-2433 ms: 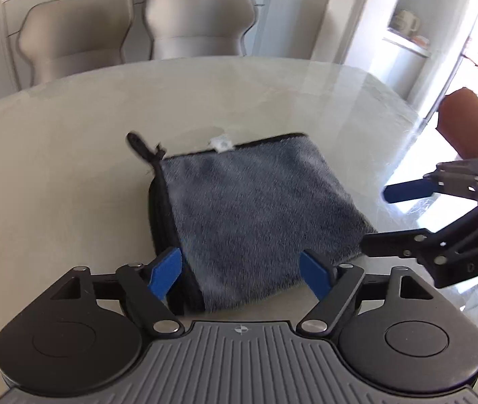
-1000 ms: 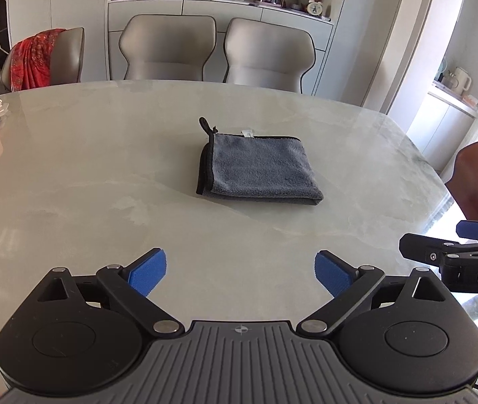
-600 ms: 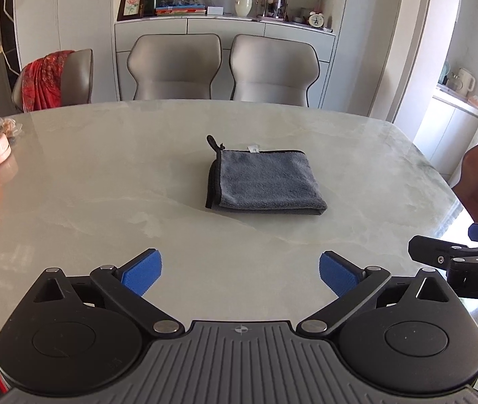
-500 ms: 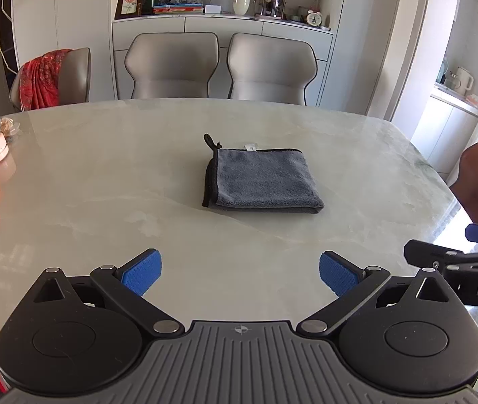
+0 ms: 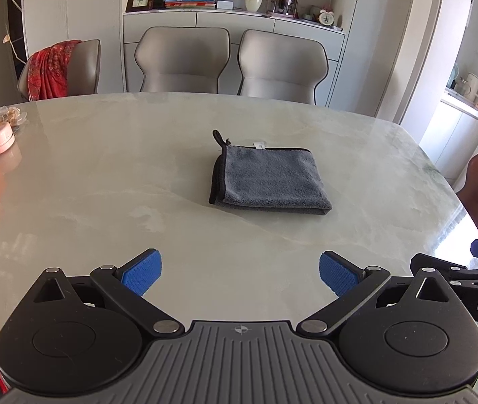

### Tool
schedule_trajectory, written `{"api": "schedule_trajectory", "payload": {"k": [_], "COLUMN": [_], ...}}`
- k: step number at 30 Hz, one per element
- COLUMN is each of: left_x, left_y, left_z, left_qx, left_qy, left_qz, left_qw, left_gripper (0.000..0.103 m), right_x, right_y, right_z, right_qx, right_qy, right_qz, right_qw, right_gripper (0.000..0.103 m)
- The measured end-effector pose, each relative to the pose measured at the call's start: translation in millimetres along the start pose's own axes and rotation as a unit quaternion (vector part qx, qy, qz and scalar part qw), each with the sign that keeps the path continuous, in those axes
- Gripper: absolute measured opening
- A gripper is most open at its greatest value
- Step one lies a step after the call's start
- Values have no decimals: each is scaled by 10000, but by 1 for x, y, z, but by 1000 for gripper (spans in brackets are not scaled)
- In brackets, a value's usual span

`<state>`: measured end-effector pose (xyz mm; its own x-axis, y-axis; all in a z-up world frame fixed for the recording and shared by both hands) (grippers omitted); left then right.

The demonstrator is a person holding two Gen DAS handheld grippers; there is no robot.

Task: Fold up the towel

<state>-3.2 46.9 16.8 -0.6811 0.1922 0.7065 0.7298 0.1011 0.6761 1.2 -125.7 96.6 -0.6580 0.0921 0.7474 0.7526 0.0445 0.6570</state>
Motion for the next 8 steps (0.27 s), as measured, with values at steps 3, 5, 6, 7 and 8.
{"api": "schedule_trajectory", "payload": {"k": [3, 5, 6, 7, 8], "left_x": [-1, -1, -1, -1, -2], "left_y": [-1, -2, -2, -2, -1], "left_z": [-1, -1, -1, -1, 0], "left_qx": [-81, -117, -113, -110, -106], "left_qy": [58, 81, 106, 110, 95], "left_qz": [-18, -34, -41, -46, -42], "left_qw": [9999, 9999, 9999, 9999, 9999], "left_gripper": [102, 102, 102, 102, 102], "right_x": [-1, -1, -2, -2, -2], "right_y": [0, -1, 0, 0, -1], "right_z": [0, 0, 0, 0, 0], "right_qx": [16, 28, 24, 27, 30], "right_qy": [-4, -2, -1, -2, -3], "right_qz": [7, 25, 28, 43, 52], "right_qw": [10000, 10000, 10000, 10000, 10000], "right_gripper": [102, 102, 102, 102, 102]}}
Point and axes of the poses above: each gripper's, at about its wrist camera, not at the fingertips, and x roughly against the way its jaws point, z to its left, y to its top, the point moved 3 cm from there along -x, roughly the way its jaws point, and after that the axes turned 10 degrees about -y, right-handed, at the moved point
